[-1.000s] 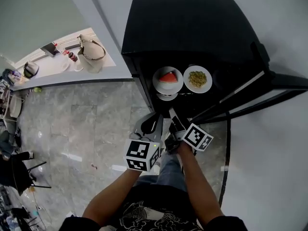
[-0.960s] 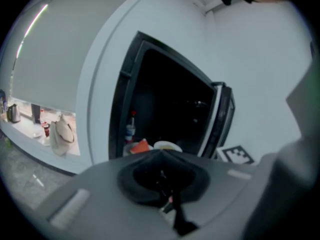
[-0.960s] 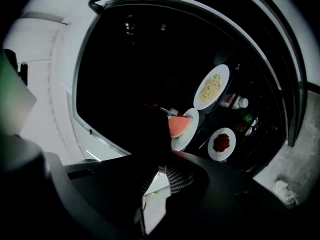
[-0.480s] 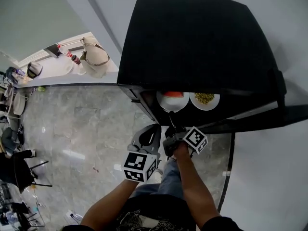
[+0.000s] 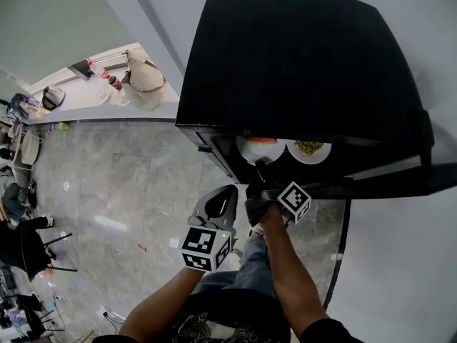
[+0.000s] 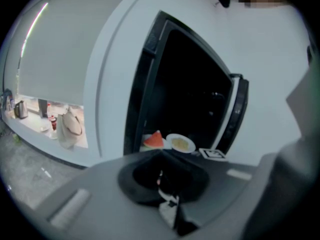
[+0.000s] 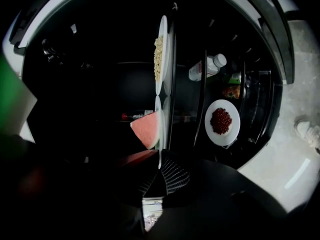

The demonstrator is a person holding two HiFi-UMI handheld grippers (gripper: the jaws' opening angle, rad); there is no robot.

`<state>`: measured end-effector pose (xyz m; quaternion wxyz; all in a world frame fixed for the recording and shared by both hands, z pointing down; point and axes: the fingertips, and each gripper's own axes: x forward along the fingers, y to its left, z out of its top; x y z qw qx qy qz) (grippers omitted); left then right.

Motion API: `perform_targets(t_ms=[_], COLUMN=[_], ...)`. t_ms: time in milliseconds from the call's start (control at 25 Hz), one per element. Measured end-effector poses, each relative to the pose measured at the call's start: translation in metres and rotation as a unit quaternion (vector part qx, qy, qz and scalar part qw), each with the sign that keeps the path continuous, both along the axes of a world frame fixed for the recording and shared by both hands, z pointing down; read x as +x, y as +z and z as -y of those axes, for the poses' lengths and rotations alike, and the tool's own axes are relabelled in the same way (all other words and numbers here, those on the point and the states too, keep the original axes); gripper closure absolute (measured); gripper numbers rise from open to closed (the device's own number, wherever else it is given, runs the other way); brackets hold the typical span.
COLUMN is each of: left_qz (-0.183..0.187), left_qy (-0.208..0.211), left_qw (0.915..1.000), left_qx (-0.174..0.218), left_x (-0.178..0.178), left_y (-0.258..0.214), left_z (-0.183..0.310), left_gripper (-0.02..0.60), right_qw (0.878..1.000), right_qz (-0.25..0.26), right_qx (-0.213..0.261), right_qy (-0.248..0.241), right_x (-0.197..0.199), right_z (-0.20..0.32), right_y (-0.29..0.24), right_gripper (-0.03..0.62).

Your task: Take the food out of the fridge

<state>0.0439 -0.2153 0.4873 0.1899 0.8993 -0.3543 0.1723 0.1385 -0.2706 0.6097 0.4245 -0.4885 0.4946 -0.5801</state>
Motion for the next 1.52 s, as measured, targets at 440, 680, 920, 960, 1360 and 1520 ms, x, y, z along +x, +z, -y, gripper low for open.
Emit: perform_targets(t_ms=[440, 680, 920, 960, 1360, 1520], left_qz=[-0.005, -0.003, 0.0, -0.001, -0.009, -0.018], left_qy=[0.004, -0.002, -0.008, -0.01, -0.024, -0.021], left_qw=[1.0, 1.0, 1.0, 0.9999, 0.9996, 0.9991], left_qx=[0.001, -0.003, -0.006, -0.005, 0.012, 0.031], left_x=[-0.001, -0.007, -0.013, -0.014, -0.023, -0.021], left_y=[-0.001, 0.001, 0.003, 0.002, -0.013, -0.027], left_z=[-0.009, -0.009, -0.007, -0.007, -0.006, -0.01], left_gripper=[0.58, 0.58, 0.58, 0.58, 0.58, 0.58], right_qw=[1.0, 1.0, 1.0, 1.0, 0.999, 0.999], right_qz=[0.004, 0.009, 0.009, 0.014, 0.029, 0.023], right_qx=[-0.003, 0.003, -0.017, -0.018, -0.017, -0.014], right_qy=[0.004, 0.006, 0.009, 0.01, -0.012, -0.025], right_x=[0.001, 0.0, 0.001, 0.001, 0.002, -0.002], right_z=[-0.016, -0.013, -0.004, -0.004, -0.022, -0.043], right_y=[-0.002, -0.002, 0.001, 0.002, -0.012, -0.038], right_gripper=[0.583, 0.576, 0.577, 0.577, 0.583, 0.583])
